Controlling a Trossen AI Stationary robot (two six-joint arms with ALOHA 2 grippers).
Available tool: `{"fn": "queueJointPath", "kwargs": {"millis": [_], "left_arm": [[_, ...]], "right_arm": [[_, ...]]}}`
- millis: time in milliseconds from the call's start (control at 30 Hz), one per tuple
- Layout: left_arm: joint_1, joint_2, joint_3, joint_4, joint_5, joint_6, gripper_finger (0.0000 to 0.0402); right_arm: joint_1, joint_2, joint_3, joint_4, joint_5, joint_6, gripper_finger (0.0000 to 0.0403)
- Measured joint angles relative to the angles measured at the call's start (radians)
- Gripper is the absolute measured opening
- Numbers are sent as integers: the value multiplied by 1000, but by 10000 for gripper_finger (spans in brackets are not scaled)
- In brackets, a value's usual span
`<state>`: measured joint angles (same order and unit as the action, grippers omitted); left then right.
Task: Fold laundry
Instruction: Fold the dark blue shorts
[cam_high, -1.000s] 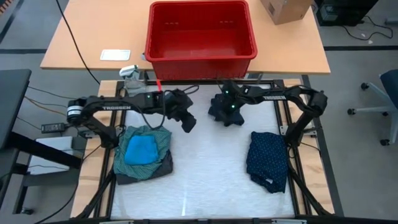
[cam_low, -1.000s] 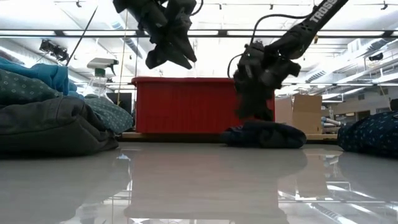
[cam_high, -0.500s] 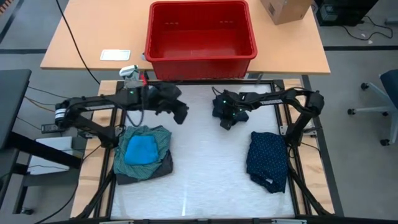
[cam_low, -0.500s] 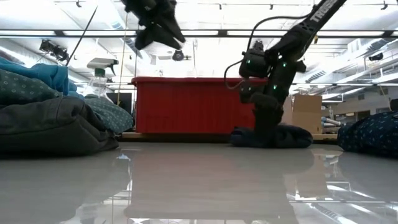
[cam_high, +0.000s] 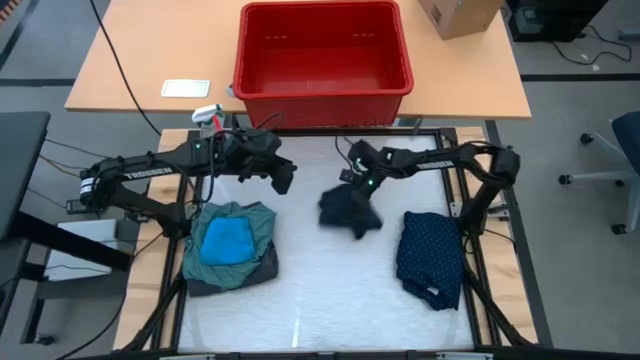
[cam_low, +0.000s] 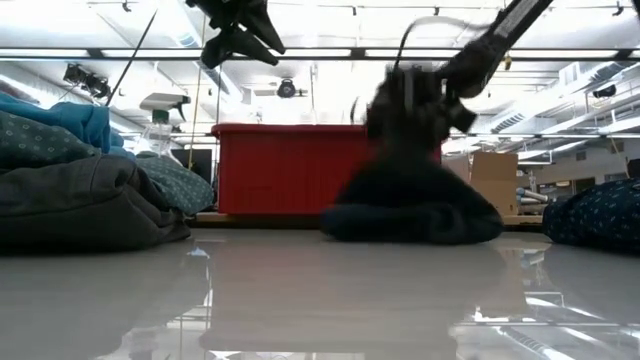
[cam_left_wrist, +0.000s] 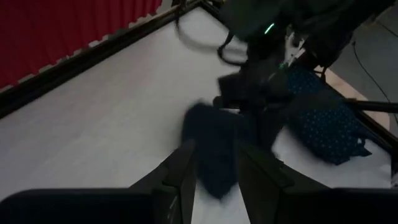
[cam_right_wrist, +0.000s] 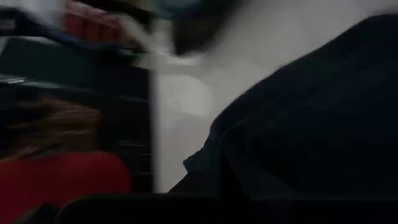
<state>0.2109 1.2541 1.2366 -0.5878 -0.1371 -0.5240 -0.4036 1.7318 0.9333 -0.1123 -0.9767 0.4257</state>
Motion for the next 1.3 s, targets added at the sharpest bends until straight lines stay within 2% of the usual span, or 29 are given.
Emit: {"fn": "queueJointPath", "kwargs": {"millis": [67,167,300,533,600,667,800,900,1067,1200,1300], "left_arm": [[-9,1,0,-2,0,-2,114],[-31,8,0,-7,22,-19,114],[-79,42,0,-18,45,-8,114],[-167,209,0,-8,45,31,114],[-202,270,0,-10,45,68,114],[-236,334,-1,-21,45,87,114],[-295,441,-2,-3,45,137,114],[-327,483,-2,3,60,165,114],[-355,486,0,52,86,185,114],[-375,536,0,91,89,264,114],[-381,582,0,130,105,260,114]], "right_arm": [[12,-31,9,51,-38,71,10],[15,-71,21,116,15,139,21],[-18,-121,29,124,238,165,40],[-96,-148,29,-34,714,84,72],[-111,-145,27,-92,769,103,77],[-118,-147,28,-95,746,97,80],[-114,-147,28,-84,625,31,81],[-105,-147,28,-86,584,25,79],[-78,-147,28,-92,560,24,78],[-57,-147,28,-103,560,24,78],[-44,-147,28,-109,556,26,78]]}}
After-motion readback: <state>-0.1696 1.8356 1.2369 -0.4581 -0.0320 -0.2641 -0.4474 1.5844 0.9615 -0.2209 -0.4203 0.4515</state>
